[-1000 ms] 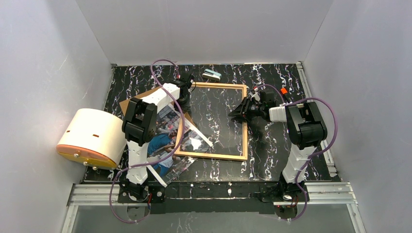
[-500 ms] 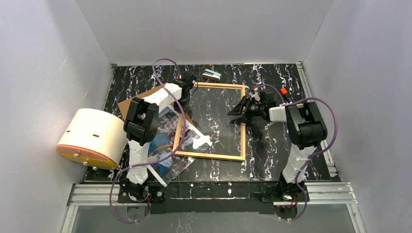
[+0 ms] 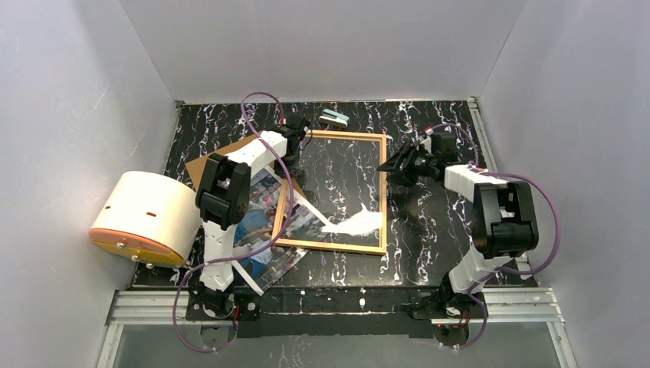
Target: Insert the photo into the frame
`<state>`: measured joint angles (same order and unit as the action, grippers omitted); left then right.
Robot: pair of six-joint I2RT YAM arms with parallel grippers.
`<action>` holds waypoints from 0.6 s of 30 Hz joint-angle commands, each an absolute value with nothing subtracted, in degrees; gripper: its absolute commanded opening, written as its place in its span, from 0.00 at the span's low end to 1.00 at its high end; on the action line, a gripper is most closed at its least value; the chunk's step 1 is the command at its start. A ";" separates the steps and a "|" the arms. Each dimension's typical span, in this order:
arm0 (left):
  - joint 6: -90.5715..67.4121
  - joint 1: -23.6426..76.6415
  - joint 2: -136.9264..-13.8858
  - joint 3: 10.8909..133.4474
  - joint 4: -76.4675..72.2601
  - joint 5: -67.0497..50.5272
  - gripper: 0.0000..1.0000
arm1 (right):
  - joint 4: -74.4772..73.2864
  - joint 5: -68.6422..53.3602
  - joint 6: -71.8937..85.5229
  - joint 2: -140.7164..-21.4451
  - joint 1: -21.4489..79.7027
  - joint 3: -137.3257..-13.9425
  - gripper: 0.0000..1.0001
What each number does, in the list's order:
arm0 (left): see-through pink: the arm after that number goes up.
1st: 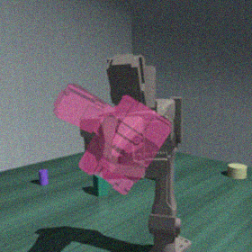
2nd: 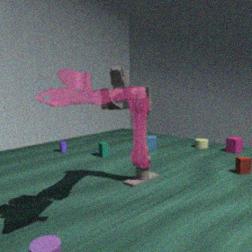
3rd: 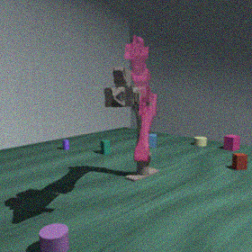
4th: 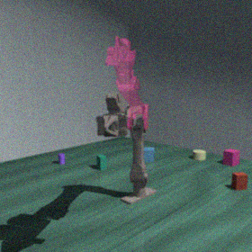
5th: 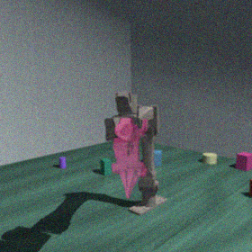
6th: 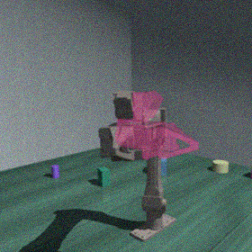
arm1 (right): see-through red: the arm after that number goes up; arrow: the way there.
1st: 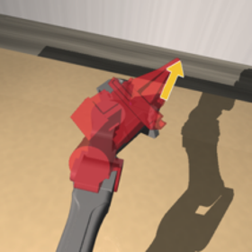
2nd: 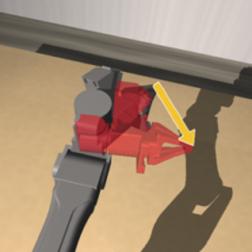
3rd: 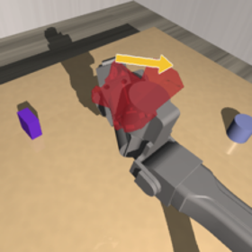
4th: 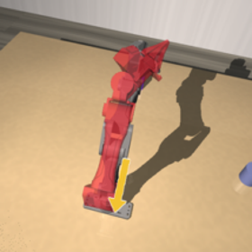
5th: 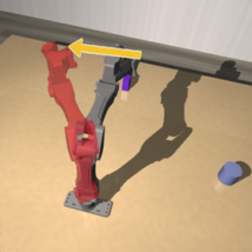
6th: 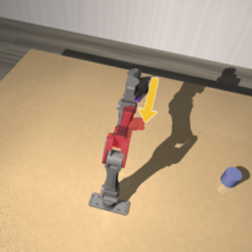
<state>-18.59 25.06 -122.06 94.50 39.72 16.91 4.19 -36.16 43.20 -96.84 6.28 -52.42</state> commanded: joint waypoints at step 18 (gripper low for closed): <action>-18.84 23.82 -123.33 93.03 42.88 3.25 0.09 | -12.73 -20.65 36.90 -97.47 6.02 -57.75 0.67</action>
